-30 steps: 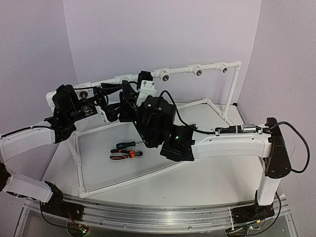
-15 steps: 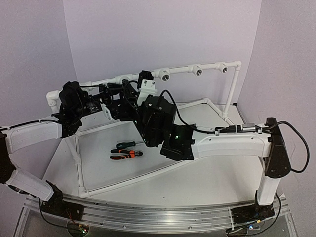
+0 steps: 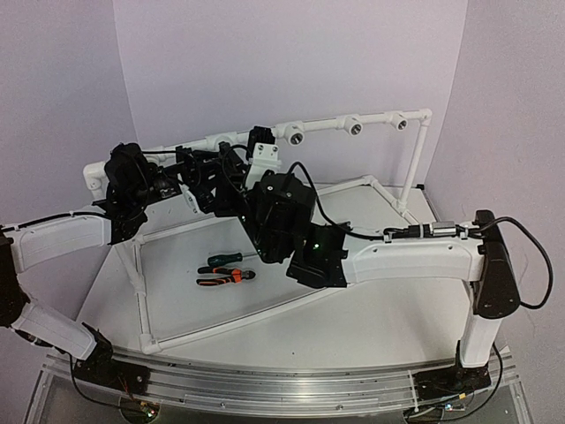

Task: Install the water faucets

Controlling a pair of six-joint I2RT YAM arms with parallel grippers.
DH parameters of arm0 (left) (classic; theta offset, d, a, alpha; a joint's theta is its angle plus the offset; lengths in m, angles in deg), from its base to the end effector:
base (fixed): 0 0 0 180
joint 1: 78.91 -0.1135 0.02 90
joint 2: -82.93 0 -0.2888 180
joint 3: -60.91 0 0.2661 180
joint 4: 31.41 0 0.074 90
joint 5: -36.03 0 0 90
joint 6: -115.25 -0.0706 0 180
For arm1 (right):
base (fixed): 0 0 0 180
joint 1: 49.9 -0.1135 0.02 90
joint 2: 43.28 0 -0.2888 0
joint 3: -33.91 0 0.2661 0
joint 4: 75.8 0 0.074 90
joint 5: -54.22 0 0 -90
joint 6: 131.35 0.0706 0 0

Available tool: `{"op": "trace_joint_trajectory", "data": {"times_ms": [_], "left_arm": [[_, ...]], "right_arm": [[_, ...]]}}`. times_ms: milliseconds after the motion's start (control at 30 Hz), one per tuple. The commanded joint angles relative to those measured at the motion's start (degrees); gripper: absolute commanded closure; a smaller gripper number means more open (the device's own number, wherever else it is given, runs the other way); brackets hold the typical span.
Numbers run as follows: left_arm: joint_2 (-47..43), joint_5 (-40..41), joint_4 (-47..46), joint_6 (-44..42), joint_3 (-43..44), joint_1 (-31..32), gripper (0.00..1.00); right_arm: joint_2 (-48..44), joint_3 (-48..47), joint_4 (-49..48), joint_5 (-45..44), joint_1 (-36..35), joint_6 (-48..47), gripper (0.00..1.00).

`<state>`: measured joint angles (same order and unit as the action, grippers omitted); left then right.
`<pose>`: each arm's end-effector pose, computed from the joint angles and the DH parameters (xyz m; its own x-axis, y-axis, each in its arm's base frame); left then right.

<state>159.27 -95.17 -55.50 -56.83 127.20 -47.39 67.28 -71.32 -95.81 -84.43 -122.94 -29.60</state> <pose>0.2631 -0.2159 0.3785 0.9576 0.2869 0.0246 -0.0756 0.1680 0.9829 0.1974 0.4657 0.3898 -0.0132 0.4180 -0.9083 -0.4263 0.8194 0.3832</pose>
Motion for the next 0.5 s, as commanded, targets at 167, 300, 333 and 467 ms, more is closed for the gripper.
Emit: {"op": "trace_joint_trajectory", "data": {"times_ms": [167,300,333,467], "left_arm": [[0.6,2.5,3.9,1.1,2.5,0.7,1.00],[0.5,2.7,4.9,1.1,2.8,0.7,1.00],[0.4,2.6,5.1,1.1,2.7,0.7,1.00],[0.6,2.6,5.7,1.2,3.1,0.7,1.00]], "right_arm": [[-7.1,8.5,-9.5,2.1,-1.1,1.2,0.24],[-13.4,11.5,1.8,4.7,-2.1,-2.7,0.02],[-14.4,12.0,4.9,5.7,-2.2,-4.4,0.02],[-17.7,12.1,13.4,7.0,-2.3,-8.5,0.03]]}}
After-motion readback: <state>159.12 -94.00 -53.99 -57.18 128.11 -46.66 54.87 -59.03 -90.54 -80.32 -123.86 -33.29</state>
